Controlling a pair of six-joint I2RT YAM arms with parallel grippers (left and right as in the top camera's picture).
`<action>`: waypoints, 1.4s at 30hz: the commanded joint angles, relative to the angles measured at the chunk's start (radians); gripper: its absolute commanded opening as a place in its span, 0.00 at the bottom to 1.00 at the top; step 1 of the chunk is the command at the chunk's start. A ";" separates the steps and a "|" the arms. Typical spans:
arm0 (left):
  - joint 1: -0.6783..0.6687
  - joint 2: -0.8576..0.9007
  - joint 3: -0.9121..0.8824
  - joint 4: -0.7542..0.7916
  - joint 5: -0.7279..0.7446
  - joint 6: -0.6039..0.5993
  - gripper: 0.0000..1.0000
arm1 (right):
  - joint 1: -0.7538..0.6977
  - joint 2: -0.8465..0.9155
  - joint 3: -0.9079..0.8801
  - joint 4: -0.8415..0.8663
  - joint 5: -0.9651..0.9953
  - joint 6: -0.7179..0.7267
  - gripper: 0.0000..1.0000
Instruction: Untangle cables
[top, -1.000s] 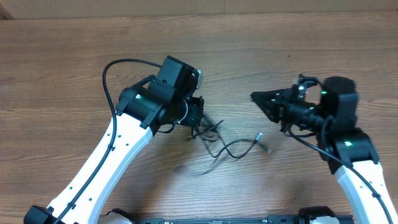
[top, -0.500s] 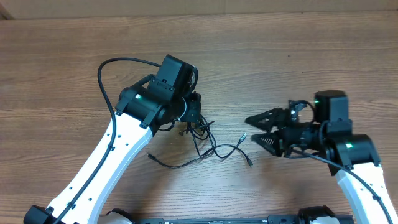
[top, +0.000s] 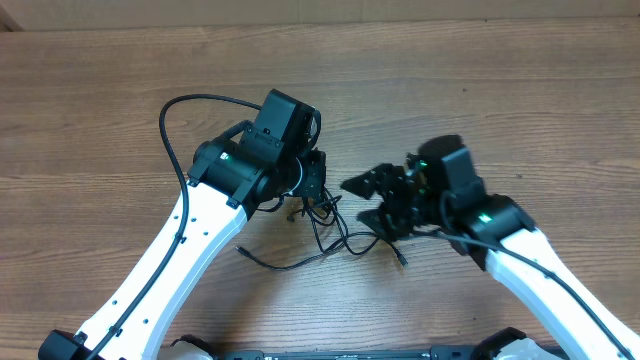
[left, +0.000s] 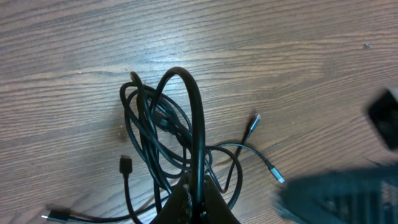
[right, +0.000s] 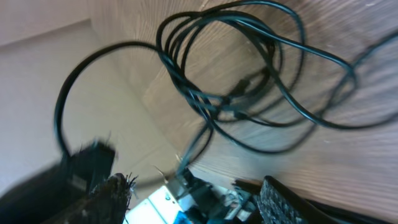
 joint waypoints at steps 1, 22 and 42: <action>-0.004 -0.020 0.006 0.005 0.011 -0.011 0.04 | 0.038 0.093 0.009 0.114 0.029 0.112 0.61; -0.004 -0.020 0.006 0.002 0.003 -0.010 0.04 | 0.098 0.259 0.009 0.317 -0.134 0.048 0.32; -0.004 -0.020 0.006 0.002 0.000 -0.010 0.04 | -0.016 0.250 0.009 0.117 -0.304 -0.069 0.38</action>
